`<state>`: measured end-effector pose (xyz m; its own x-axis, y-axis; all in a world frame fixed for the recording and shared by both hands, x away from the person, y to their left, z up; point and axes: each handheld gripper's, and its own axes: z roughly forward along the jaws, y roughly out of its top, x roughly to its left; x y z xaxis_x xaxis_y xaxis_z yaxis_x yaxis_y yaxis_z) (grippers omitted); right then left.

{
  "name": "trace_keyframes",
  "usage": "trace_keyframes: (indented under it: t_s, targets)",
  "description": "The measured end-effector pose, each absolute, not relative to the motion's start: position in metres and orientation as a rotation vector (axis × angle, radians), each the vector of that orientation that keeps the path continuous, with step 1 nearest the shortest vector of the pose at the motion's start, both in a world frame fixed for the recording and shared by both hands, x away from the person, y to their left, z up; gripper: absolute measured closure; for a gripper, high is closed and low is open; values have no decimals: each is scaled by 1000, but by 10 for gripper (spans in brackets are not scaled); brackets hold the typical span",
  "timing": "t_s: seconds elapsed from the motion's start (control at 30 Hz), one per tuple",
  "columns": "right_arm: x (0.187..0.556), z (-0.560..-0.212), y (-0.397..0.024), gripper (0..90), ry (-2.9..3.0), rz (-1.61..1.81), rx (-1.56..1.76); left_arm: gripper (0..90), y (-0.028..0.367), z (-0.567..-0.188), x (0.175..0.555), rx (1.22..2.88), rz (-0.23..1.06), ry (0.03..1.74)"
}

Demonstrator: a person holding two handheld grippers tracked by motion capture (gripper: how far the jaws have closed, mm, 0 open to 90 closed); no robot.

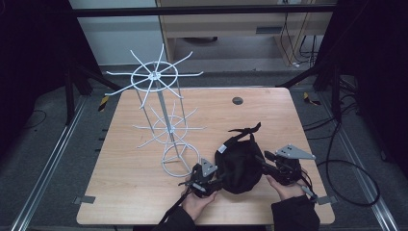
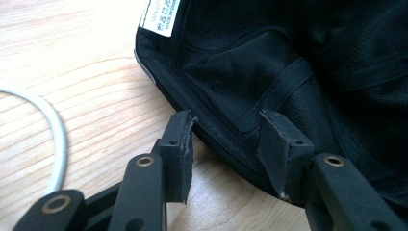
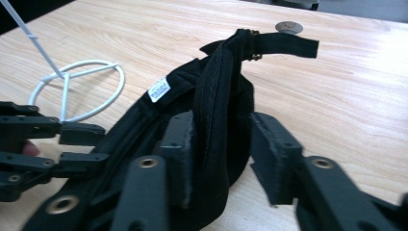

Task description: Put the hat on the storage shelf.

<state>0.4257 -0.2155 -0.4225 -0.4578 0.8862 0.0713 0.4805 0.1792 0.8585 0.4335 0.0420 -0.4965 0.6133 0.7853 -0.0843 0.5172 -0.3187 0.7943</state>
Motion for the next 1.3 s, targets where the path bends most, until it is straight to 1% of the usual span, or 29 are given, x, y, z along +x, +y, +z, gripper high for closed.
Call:
trace_keyframes:
  t_s: [0.07,0.33,0.37,0.43,0.5,0.53,0.63,0.8,0.97,1.2,1.3]
  targets:
    - [423,-424,-217,528,2011,1204,1289,563,41,-497,433,1995,409,1025]
    - [413,-432,-224,536,2030,1239,1360,579,33,-497,431,1994,434,1034]
    - [413,-434,-224,558,2037,1242,1373,579,32,-497,431,1993,432,1035]
    - [412,-435,-223,638,2057,1242,1394,580,32,-497,431,1988,430,1036]
    - [413,-435,-222,747,2058,1203,1400,580,33,-497,432,1985,419,1035]
    - [414,-435,-222,779,2059,1181,1398,580,33,-497,432,1978,411,1035]
    - [418,-432,-222,817,2053,1171,1405,586,33,-497,434,1969,385,1033]
    - [425,-421,-220,826,2007,1172,1339,591,26,-498,440,1964,362,1034]
    - [421,-415,-211,825,2010,1250,1160,604,19,-501,448,1949,346,1045]
    - [418,-425,-197,826,2114,1320,1037,619,20,-504,453,1949,342,1042]
    - [416,-429,-193,827,2140,1323,1015,619,23,-505,455,1946,320,1032]
